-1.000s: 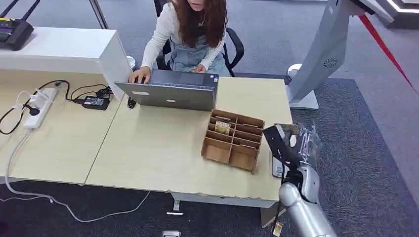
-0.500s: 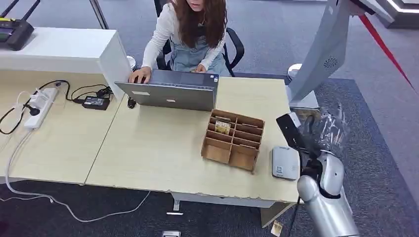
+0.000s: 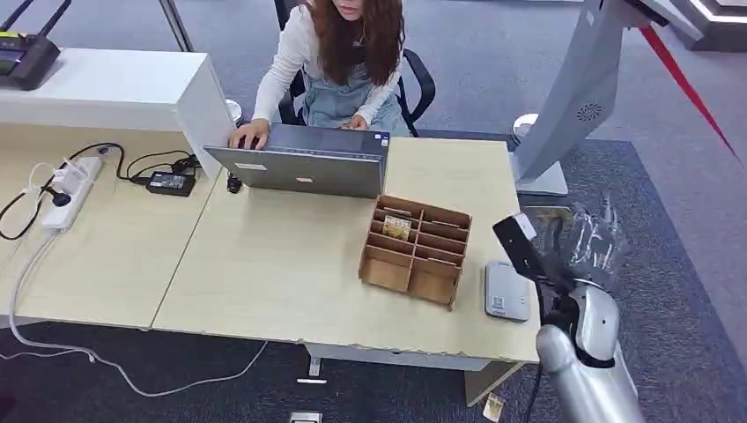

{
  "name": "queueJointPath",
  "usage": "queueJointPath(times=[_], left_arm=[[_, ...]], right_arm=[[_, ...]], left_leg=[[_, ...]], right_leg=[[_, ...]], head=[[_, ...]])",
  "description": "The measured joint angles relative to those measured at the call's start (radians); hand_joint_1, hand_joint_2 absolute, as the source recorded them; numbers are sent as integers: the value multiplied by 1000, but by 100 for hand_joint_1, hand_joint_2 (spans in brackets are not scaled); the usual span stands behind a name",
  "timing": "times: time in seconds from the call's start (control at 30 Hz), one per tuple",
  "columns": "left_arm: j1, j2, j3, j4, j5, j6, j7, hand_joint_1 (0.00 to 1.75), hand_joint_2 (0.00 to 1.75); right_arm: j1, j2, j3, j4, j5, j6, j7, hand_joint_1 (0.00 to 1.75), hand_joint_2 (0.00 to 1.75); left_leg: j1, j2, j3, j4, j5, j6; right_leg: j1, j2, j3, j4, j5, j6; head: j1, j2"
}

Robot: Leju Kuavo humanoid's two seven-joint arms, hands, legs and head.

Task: Pass the card to the sensor for recognition and then transmit it.

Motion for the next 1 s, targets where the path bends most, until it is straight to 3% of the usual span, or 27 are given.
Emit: queueJointPath(times=[0.23,0.53,1.0], left_arm=[[0,0,0,0,6,-2,8,0,0],[0,1,0,0,11,-5,12,0,0],[1,1,0,0,18,-9,26,0,0]], right_arm=[[21,17,20,2,6,5,-10,175,175],[-13,64,52,79,42,-38,25,175,175],[-28,68,109,175,104,-13,76,175,175]], left_leg=[[0,0,0,0,0,0],[0,0,0,0,0,0],[0,-1,0,0,0,0]], right_leg=[[0,0,0,0,0,0],[0,0,0,0,0,0],[0,0,0,0,0,0]], head=[[0,0],[0,0],[0,0]])
